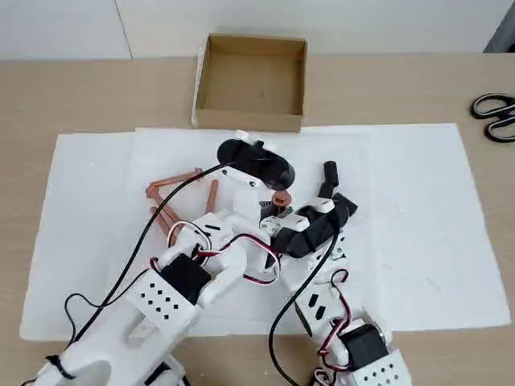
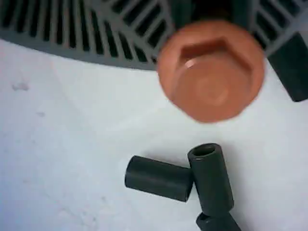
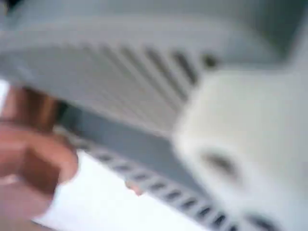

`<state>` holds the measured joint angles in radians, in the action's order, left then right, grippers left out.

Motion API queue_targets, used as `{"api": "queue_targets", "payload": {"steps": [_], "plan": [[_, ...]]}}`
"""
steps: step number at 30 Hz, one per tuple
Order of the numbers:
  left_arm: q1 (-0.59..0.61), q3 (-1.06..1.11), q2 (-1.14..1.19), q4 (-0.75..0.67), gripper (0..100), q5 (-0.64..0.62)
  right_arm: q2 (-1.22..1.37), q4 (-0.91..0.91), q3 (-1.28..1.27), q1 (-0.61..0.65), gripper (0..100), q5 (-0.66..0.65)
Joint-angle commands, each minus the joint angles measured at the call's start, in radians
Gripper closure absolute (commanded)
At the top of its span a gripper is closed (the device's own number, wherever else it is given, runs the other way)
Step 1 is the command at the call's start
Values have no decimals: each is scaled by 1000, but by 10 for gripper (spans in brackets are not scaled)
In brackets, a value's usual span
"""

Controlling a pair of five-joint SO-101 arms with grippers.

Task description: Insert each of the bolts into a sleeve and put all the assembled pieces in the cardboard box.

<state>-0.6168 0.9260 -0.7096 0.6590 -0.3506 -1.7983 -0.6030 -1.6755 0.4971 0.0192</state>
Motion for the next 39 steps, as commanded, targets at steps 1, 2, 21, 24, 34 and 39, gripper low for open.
{"api": "queue_targets", "payload": {"steps": [1,2,21,24,34,39], "plan": [[8,-56,3,0,995,11,-16,25,-3,7,994,5],[8,-56,5,0,995,11,-16,25,-3,7,994,5],[5,-81,2,118,859,6,-16,24,-3,7,994,5],[5,-99,2,138,859,6,-16,24,-3,7,994,5],[8,-99,-95,143,856,9,-16,21,-6,7,994,5],[9,-79,-198,143,855,11,-16,21,-6,7,994,5]]}}
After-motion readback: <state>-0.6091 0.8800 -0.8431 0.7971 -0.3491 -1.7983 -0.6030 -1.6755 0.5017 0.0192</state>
